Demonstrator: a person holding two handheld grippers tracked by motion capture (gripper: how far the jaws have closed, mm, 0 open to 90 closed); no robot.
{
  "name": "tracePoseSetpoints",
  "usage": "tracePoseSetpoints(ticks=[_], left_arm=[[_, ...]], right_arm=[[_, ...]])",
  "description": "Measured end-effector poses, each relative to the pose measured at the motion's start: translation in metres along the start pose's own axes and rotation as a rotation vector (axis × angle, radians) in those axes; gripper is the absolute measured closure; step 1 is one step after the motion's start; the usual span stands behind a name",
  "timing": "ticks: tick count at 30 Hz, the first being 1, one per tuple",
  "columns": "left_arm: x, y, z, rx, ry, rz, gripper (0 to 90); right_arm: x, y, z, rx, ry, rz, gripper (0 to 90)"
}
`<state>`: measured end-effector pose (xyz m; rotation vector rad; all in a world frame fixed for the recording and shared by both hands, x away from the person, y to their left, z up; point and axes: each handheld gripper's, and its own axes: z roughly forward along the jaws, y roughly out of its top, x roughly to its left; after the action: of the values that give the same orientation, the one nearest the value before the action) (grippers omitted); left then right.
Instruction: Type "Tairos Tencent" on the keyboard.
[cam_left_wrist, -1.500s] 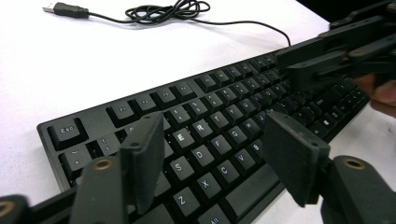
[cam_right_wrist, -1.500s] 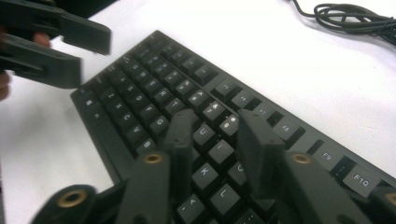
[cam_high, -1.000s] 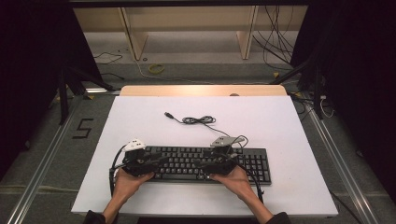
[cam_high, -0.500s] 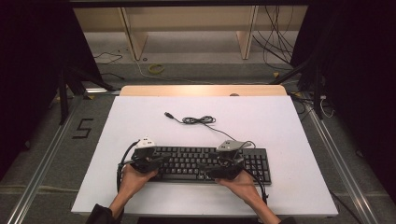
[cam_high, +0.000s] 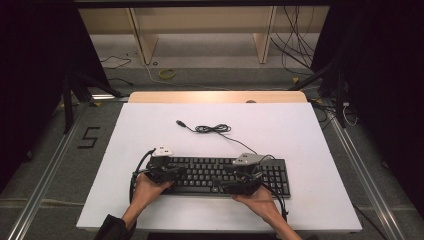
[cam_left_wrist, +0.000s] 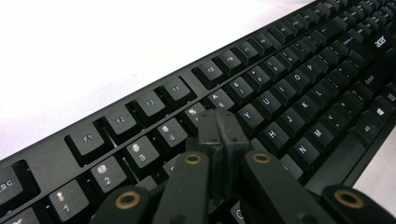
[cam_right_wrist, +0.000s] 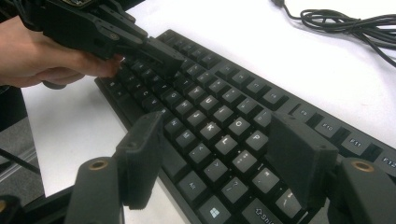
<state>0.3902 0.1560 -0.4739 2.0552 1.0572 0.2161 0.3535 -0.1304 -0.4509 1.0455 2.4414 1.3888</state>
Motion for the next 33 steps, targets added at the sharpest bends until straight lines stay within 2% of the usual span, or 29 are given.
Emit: tracePoseSetpoints(ticks=[5,14,22,31,33], left_arm=[[0.001,-0.001,0.004,0.025,0.014,0.0,89.6],[0.0,-0.002,0.004,0.02,0.021,-0.004,89.8],[-0.003,0.001,-0.007,-0.024,0.019,0.001,89.2],[-0.004,0.001,-0.011,-0.046,-0.003,-0.012,78.8],[-0.003,0.0,-0.013,-0.053,-0.013,-0.019,71.9]], right_arm=[[0.0,0.0,0.0,0.001,0.0,-0.001,37.1],[0.0,-0.001,-0.002,0.0,-0.006,0.002,37.1],[0.001,0.0,-0.001,-0.001,-0.007,0.0,36.9],[0.0,0.0,-0.001,-0.002,-0.008,0.003,36.9],[-0.001,0.0,0.0,-0.001,-0.01,0.004,36.7]])
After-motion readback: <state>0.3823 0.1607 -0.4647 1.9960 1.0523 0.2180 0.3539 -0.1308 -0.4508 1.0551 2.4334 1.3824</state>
